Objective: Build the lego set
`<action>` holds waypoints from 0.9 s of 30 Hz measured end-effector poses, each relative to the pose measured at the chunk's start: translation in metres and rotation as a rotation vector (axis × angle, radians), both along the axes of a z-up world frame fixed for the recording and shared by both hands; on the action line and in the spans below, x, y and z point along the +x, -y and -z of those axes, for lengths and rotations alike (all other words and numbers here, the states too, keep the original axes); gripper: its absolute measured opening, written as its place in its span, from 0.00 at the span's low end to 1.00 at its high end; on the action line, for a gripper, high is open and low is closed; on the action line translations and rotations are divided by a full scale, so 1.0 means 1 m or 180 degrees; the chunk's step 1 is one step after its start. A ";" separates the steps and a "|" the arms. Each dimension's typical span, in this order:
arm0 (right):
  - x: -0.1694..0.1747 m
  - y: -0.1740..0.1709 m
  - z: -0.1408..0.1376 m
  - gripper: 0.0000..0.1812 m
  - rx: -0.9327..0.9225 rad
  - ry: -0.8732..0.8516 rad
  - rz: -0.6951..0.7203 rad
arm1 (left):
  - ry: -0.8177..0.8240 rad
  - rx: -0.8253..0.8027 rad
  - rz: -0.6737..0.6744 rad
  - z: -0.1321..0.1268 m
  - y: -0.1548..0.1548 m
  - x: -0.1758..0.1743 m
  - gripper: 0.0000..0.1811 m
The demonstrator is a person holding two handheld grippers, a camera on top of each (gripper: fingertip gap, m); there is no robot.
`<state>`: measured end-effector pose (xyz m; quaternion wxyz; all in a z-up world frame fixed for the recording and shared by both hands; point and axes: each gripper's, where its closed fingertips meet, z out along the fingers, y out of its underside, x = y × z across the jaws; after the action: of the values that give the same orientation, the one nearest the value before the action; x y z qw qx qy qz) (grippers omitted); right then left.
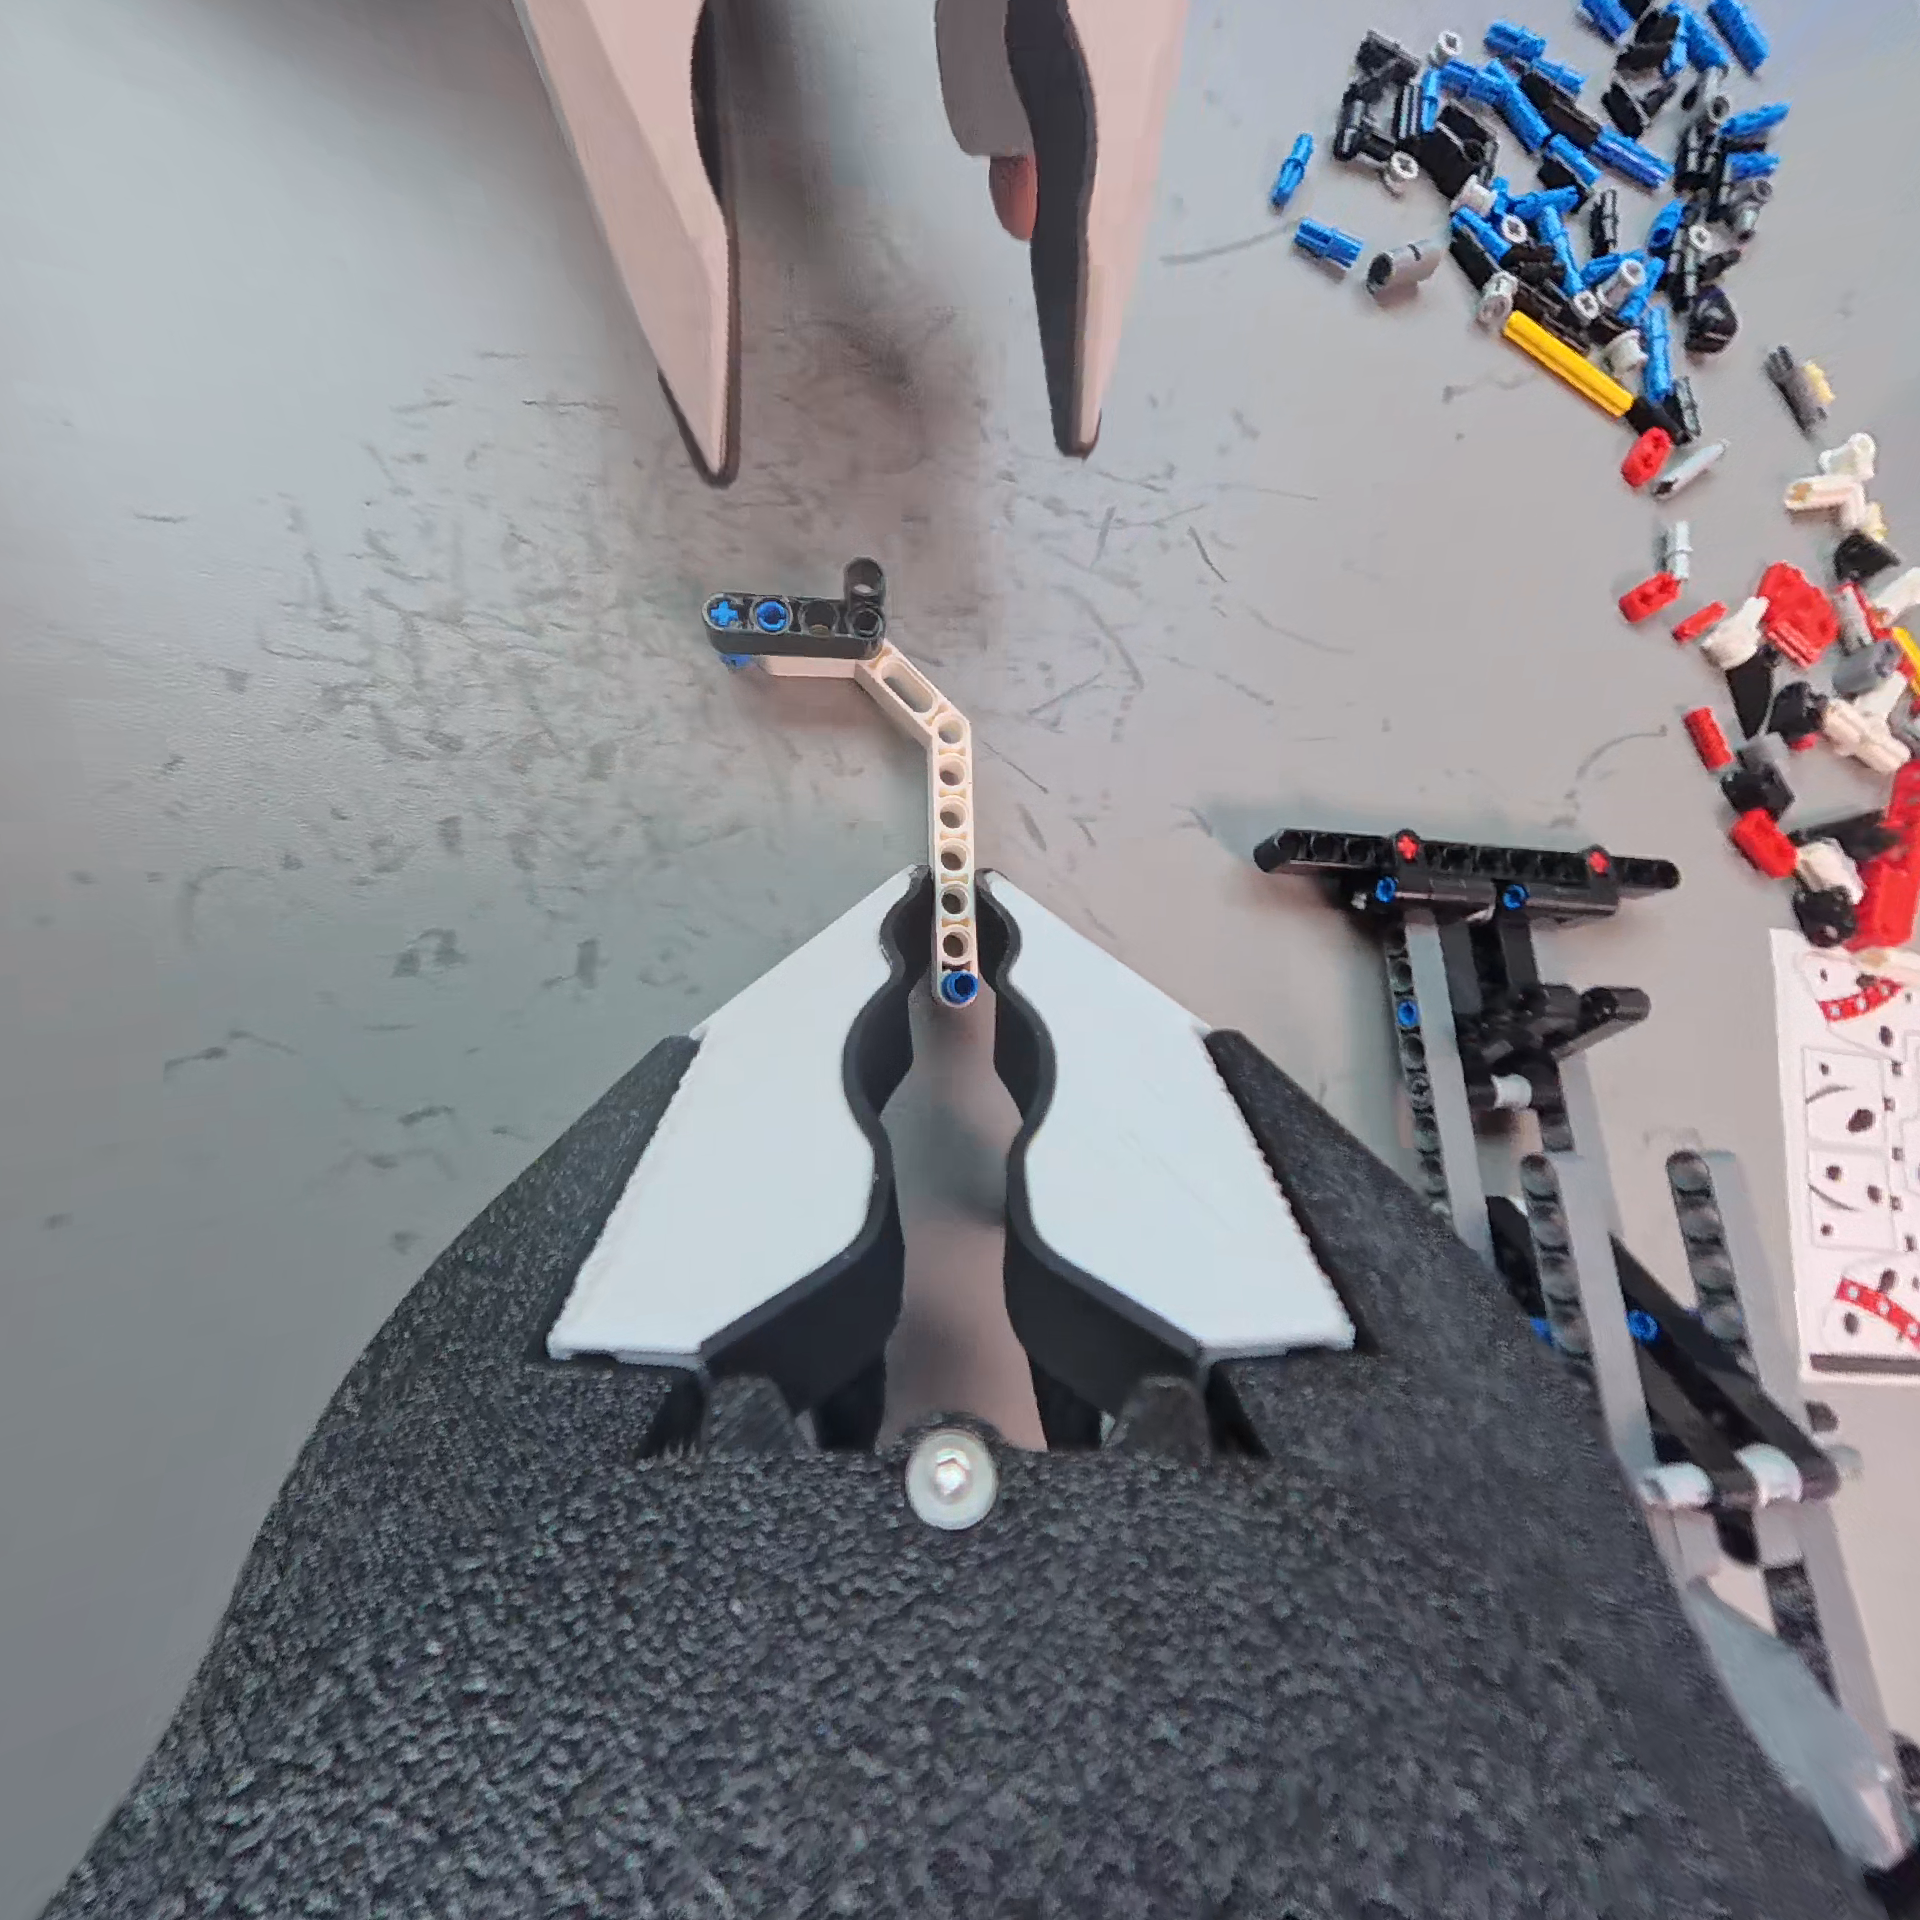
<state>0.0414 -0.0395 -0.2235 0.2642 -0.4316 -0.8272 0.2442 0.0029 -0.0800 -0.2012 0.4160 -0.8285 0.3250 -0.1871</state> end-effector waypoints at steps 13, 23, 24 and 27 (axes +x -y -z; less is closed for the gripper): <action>-0.068 -0.219 -0.193 0.14 0.0191 -0.2179 0.1712 | 0.0560 0.1287 -0.1127 -0.106 -0.083 -0.091 0.29; -0.161 -0.326 -0.199 0.18 0.0862 -0.1940 0.1853 | 0.0467 0.1782 -0.1726 -0.182 -0.199 -0.155 0.25; -0.170 -0.328 -0.196 0.17 0.0960 -0.1869 0.1802 | 0.0399 0.1751 -0.1764 -0.184 -0.214 -0.160 0.24; -0.182 -0.334 -0.188 0.07 0.1277 -0.1657 0.1800 | 0.0097 0.1642 -0.1849 -0.182 -0.260 -0.176 0.23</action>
<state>-0.1405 0.2949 -0.0359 0.5991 -0.5054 -0.6133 0.0973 -0.1727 0.1797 -0.0187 0.6511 -0.7513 0.1070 0.0142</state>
